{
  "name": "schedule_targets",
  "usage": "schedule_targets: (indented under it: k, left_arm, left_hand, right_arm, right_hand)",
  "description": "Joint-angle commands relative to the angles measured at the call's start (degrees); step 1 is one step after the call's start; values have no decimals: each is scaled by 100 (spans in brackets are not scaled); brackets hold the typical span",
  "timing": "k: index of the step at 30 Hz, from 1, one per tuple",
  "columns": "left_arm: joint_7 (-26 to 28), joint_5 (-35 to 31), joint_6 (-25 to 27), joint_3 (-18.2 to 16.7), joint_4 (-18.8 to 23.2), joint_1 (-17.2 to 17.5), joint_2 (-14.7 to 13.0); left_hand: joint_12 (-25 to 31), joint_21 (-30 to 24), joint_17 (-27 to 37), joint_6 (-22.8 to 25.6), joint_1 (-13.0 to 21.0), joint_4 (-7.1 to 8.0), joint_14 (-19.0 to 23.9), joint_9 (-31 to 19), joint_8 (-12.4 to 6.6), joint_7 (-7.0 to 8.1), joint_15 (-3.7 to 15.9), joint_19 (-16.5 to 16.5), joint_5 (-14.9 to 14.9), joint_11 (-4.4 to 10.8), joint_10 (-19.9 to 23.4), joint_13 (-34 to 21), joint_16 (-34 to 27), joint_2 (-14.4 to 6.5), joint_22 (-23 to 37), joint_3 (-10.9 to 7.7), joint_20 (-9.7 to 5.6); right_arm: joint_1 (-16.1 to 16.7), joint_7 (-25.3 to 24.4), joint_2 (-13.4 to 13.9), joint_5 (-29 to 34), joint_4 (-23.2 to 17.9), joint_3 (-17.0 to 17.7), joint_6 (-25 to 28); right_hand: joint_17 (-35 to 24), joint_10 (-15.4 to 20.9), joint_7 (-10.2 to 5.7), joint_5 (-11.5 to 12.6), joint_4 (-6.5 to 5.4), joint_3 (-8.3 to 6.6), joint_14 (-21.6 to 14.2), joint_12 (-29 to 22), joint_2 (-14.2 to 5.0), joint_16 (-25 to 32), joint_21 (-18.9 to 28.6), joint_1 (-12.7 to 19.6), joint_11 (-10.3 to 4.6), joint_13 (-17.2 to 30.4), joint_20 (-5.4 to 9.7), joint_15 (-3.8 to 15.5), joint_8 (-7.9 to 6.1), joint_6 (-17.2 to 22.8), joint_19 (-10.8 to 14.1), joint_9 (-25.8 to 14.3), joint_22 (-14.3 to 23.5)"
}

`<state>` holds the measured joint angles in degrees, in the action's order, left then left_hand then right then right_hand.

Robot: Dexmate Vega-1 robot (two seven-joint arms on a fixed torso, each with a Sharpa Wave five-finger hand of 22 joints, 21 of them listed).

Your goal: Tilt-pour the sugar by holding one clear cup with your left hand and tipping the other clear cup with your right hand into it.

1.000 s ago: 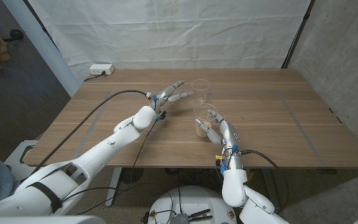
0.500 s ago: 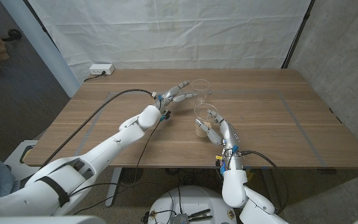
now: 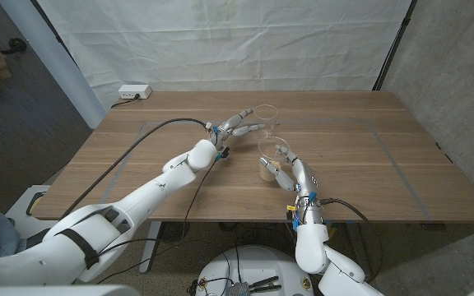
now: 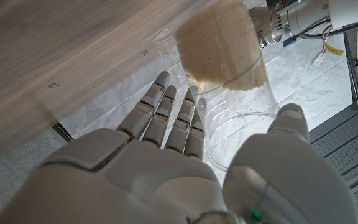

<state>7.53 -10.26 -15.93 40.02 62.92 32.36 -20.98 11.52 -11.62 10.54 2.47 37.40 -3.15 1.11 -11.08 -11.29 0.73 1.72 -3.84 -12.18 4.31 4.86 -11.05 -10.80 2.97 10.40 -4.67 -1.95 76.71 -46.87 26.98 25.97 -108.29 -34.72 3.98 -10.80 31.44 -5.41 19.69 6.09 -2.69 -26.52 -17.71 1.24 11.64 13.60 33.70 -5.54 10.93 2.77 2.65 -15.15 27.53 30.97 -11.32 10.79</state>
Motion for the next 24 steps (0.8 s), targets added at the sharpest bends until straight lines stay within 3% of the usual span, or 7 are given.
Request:
schedule_targets:
  k: [1, 24]
  left_arm:
    - [95, -96, 1, 106, -279, -157, 201]
    - [40, -124, 16, 198, -543, -288, 327]
  left_hand:
    - [40, 14, 10, 12, 50, -9, -29, -6, -19, 47, 114, -38, -40, 38, 1, -33, -2, -20, 18, 10, -137]
    - [47, 16, 11, 7, 67, -3, -35, -7, -23, 60, 121, -69, -47, 31, 5, -35, -6, -49, 18, 22, -129]
  right_arm:
    - [11, 17, 12, -21, -18, 31, 28]
    - [50, -38, -44, -129, 52, 50, 19]
  right_hand:
    - [-11, 48, -6, -15, 20, 39, -37, -1, -54, -19, -7, 1, -7, 17, 457, 496, 33, 41, 53, -16, 19]
    - [-13, 52, -7, -39, 13, 47, -54, 16, -72, -21, -18, 5, -7, 18, 456, 493, 48, 70, 59, -17, 20]
